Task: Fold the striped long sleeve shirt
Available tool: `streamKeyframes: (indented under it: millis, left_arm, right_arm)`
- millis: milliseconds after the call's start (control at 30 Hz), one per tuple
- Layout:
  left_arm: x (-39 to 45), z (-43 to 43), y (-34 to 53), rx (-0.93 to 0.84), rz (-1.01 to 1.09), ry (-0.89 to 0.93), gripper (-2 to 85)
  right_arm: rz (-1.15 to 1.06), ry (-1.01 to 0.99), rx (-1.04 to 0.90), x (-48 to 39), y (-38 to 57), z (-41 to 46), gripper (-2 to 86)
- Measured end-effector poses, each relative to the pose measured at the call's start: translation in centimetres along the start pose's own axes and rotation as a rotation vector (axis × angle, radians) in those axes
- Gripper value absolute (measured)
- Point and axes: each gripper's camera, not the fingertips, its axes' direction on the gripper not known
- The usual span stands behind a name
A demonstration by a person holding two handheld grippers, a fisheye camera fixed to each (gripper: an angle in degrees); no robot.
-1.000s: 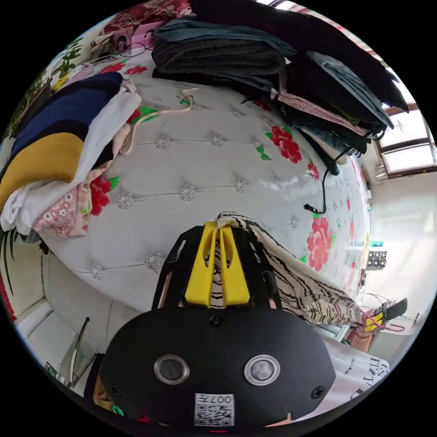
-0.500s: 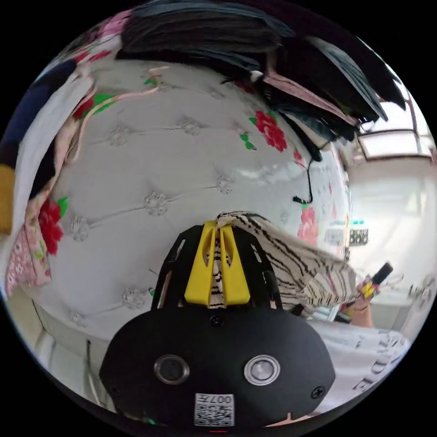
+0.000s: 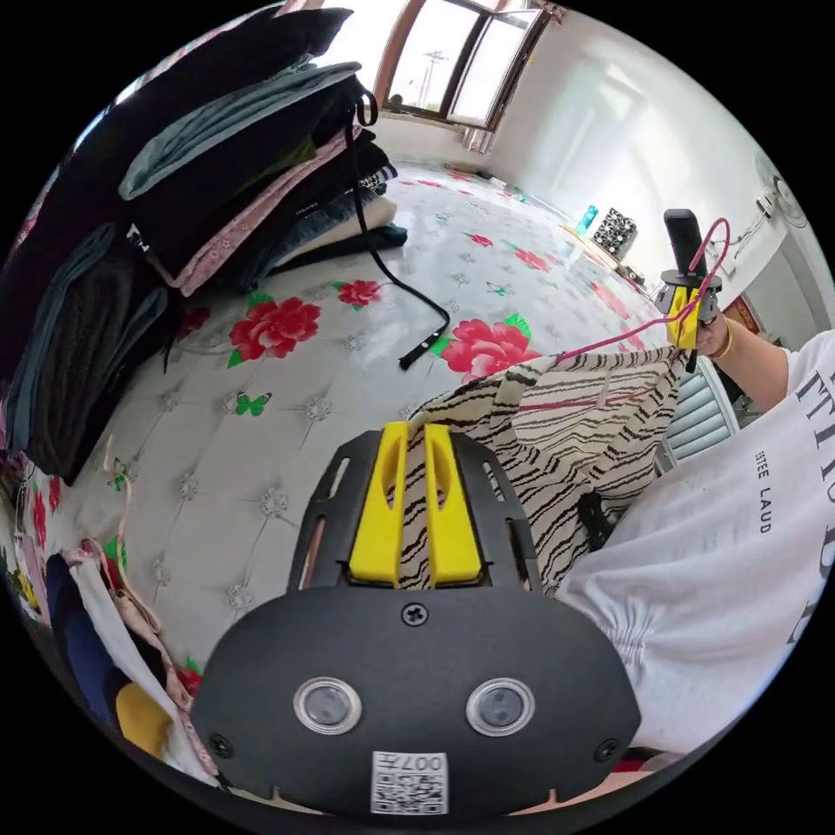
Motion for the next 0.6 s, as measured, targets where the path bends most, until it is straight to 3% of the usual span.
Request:
streamKeyframes:
  millis: [100, 233, 433, 533, 600]
  left_arm:
    - [-2.3, 0.1, -0.5, -0.049, -0.101, 0.098, -0.6]
    - [-6.6, -1.7, 0.9, 0.021, -0.318, 0.164, -0.9]
    - [-12.1, -2.9, 4.3, 0.097, -0.72, 0.107, -0.9]
    - [-12.5, -1.0, 4.7, 0.074, -0.736, 0.181, -0.9]
    - [-11.5, 0.3, 3.9, -0.008, -0.689, 0.148, -0.9]
  right_arm:
    - [-0.003, 0.006, -0.037, -0.1, 0.7, -0.8, -0.3]
    - [-0.006, -0.027, 0.007, 0.3, 2.3, -2.8, -0.3]
    - [-0.022, -0.098, 0.109, 1.6, 4.0, -4.6, -0.2]
    - [0.01, -0.09, 0.192, 2.6, 4.7, -6.3, -0.2]
    - [0.029, -0.073, 0.37, 3.3, 5.6, -10.0, 0.0]
